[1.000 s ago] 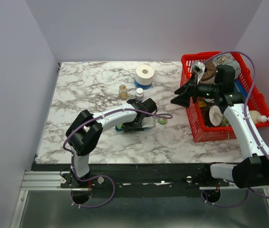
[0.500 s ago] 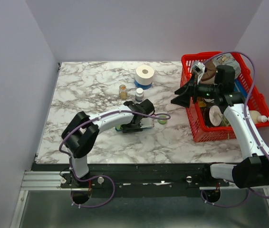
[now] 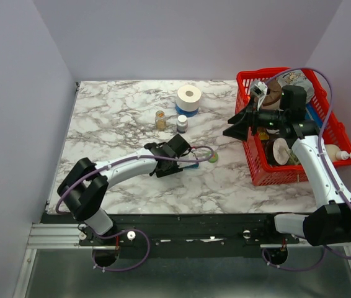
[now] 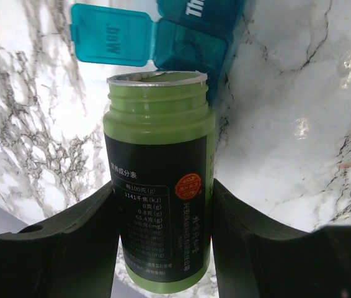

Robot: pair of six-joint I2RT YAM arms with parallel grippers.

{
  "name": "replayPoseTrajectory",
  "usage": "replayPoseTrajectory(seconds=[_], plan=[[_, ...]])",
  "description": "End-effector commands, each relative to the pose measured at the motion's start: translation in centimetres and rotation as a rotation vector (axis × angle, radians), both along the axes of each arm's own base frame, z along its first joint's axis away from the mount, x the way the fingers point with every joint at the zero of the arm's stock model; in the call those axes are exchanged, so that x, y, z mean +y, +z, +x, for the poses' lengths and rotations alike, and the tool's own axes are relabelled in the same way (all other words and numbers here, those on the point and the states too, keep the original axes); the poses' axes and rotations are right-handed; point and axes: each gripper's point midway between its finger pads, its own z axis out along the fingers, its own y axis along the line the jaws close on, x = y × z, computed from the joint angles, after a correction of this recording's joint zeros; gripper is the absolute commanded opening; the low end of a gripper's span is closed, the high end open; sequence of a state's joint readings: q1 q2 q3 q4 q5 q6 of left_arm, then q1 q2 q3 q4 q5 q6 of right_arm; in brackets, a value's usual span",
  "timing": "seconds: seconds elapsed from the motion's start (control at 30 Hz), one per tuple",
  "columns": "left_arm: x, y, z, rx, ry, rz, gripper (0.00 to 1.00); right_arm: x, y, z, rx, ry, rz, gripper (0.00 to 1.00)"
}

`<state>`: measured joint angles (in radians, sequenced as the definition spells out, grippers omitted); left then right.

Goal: Sort the pills into containers

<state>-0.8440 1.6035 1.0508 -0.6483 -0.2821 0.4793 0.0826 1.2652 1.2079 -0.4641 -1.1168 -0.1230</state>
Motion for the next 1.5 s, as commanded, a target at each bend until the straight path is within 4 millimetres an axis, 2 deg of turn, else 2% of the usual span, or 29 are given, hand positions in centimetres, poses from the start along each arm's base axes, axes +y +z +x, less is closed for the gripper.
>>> replayPoseTrajectory(seconds=[0.0, 0.07, 0.1, 0.17, 0.2, 0.27, 0.3, 0.37, 0.4, 0.47, 0.5, 0.57, 0.6, 0.67, 0.73, 0.87, 0.93, 0.97, 1.0, 1.03, 1.1, 1.2, 1.23, 1.27, 1.3, 1.33, 1.37, 1.4, 1.47], plan=[[-2.3, 3.0, 1.5, -0.139, 0.027, -0.225, 0.0, -0.1, -0.3, 0.1, 0.002, 0.01, 0.01, 0.84], [-2.9, 5.0, 1.7, -0.199, 0.032, -0.333, 0.0, -0.2, -0.3, 0.2, -0.004, 0.008, 0.008, 0.84], [-2.6, 4.6, 1.2, -0.199, 0.037, -0.353, 0.0, -0.2, -0.4, 0.3, -0.001, 0.004, 0.006, 0.84], [-3.2, 6.8, 1.1, -0.256, 0.036, -0.473, 0.0, -0.3, -0.5, 0.4, -0.001, 0.002, 0.004, 0.84], [-2.8, 6.2, 0.4, -0.254, 0.036, -0.491, 0.0, -0.3, -0.6, 0.4, 0.003, -0.001, 0.003, 0.84], [-3.6, 10.2, 0.1, -0.351, 0.007, -0.682, 0.0, -0.5, -0.7, 0.6, -0.001, -0.007, -0.001, 0.84], [-3.2, 9.6, -0.7, -0.358, -0.003, -0.723, 0.0, -0.5, -0.8, 0.7, 0.002, -0.008, -0.001, 0.84], [-3.7, 15.8, -1.8, -0.499, -0.063, -0.985, 0.0, -0.6, -0.9, 0.8, 0.005, -0.011, -0.002, 0.84], [-3.4, 15.2, -2.6, -0.512, -0.068, -1.04, 0.0, -0.6, -1.1, 0.9, 0.011, -0.014, -0.003, 0.84], [-2.3, 21.4, -4.4, -0.659, -0.101, -1.299, 0.0, -0.7, -1.4, 1.2, 0.017, -0.016, -0.006, 0.84], [-1.8, 21.2, -4.9, -0.671, -0.09, -1.357, 0.0, -0.8, -1.4, 1.3, 0.019, -0.021, -0.007, 0.84], [-0.3, 24.9, -6.4, -0.747, -0.087, -1.542, 0.0, -0.9, -1.8, 1.6, 0.023, -0.032, -0.014, 0.84], [0.2, 24.8, -6.6, -0.759, -0.067, -1.577, 0.0, -0.9, -1.9, 1.7, 0.028, -0.032, -0.014, 0.84], [1.5, 27.5, -7.9, -0.826, -0.088, -1.723, 0.0, -1.0, -2.3, 1.9, 0.036, -0.035, -0.017, 0.84], [1.3, 27.5, -8.1, -0.827, -0.111, -1.745, 0.0, -1.1, -2.6, 2.1, 0.047, -0.038, -0.018, 0.84], [0.0, 30.3, -9.5, -0.779, -0.216, -1.835, 0.0, -1.2, -3.3, 2.5, 0.06, -0.049, -0.028, 0.84], [0.7, 30.0, -8.8, -0.819, -0.169, -1.844, 0.0, -1.3, -3.3, 2.6, 0.064, -0.049, -0.027, 0.84], [1.9, 31.4, -9.3, -0.872, -0.193, -1.911, 0.0, -1.3, -3.4, 2.6, 0.062, -0.05, -0.028, 0.84], [1.8, 31.9, -9.6, -0.849, -0.224, -1.942, 0.0, -1.3, -3.5, 2.6, 0.065, -0.051, -0.03, 0.84], [1.0, 31.8, -9.5, -0.771, -0.224, -1.977, 0.0, -1.3, -3.7, 2.7, 0.068, -0.053, -0.032, 0.84], [1.3, 31.9, -9.3, -0.772, -0.223, -1.997, 0.0, -1.3, -3.6, 2.8, 0.068, -0.051, -0.03, 0.84], [0.8, 29.4, -6.8, -0.708, -0.184, -1.872, 0.0, -1.3, -3.8, 2.8, 0.078, -0.049, -0.03, 0.84], [0.1, 28.1, -6.2, -0.657, -0.182, -1.828, 0.0, -1.3, -3.7, 2.7, 0.073, -0.047, -0.03, 0.84], [-0.7, 25.7, -5.2, -0.575, -0.147, -1.747, 0.0, -1.3, -3.7, 2.8, 0.072, -0.05, -0.031, 0.84], [-1.3, 25.1, -5.4, -0.537, -0.186, -1.695, 0.0, -1.3, -3.6, 2.8, 0.069, -0.05, -0.031, 0.84], [-1.2, 24.1, -4.5, -0.563, -0.201, -1.603, 0.0, -1.4, -3.7, 2.8, 0.072, -0.051, -0.033, 0.84], [-1.4, 21.0, -3.6, -0.474, -0.141, -1.499, 0.0, -1.4, -3.7, 2.8, 0.067, -0.051, -0.034, 0.84], [-1.5, 20.8, -3.4, -0.464, -0.153, -1.457, 0.0, -1.3, -3.7, 2.8, 0.069, -0.05, -0.034, 0.84], [-1.3, 16.8, -2.4, -0.375, -0.133, -1.288, 0.0, -1.3, -3.7, 2.7, 0.071, -0.047, -0.032, 0.84]])
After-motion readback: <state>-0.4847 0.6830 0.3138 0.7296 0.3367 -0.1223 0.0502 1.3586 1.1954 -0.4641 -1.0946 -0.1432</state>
